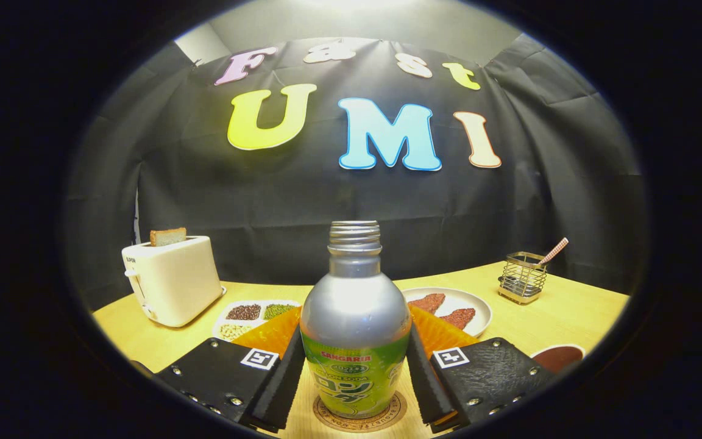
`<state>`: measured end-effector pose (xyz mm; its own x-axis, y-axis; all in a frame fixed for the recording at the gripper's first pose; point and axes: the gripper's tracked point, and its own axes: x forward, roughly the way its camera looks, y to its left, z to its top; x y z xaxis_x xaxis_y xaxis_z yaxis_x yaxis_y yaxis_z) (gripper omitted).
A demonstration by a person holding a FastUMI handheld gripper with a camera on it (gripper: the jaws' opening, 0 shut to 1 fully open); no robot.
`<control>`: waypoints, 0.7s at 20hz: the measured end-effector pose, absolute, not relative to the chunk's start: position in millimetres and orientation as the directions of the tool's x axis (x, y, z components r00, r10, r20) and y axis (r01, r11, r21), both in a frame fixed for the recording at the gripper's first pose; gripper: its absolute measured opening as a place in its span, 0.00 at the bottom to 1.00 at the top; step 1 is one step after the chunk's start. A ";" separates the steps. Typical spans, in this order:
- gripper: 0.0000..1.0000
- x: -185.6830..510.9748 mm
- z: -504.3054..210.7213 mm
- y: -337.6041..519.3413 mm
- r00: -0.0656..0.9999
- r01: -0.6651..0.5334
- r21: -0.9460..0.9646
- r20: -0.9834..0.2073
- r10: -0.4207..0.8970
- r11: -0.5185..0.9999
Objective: Take the bottle from table, then pour the juice into the cup, finally place the bottle on the coaster
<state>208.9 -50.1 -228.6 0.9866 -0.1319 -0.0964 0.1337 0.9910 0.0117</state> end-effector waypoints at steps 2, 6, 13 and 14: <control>0.78 210.1 -234.8 -45.1 0.987 0.126 0.010 -0.105 -0.124 0.992; 0.78 208.7 -234.0 -45.8 0.986 0.142 -0.020 -0.091 -0.143 0.990; 0.84 204.0 -223.6 -44.7 0.988 0.142 -0.007 -0.064 -0.142 0.990; 0.89 199.0 -213.4 -40.6 0.991 0.124 -0.015 -0.051 -0.125 0.992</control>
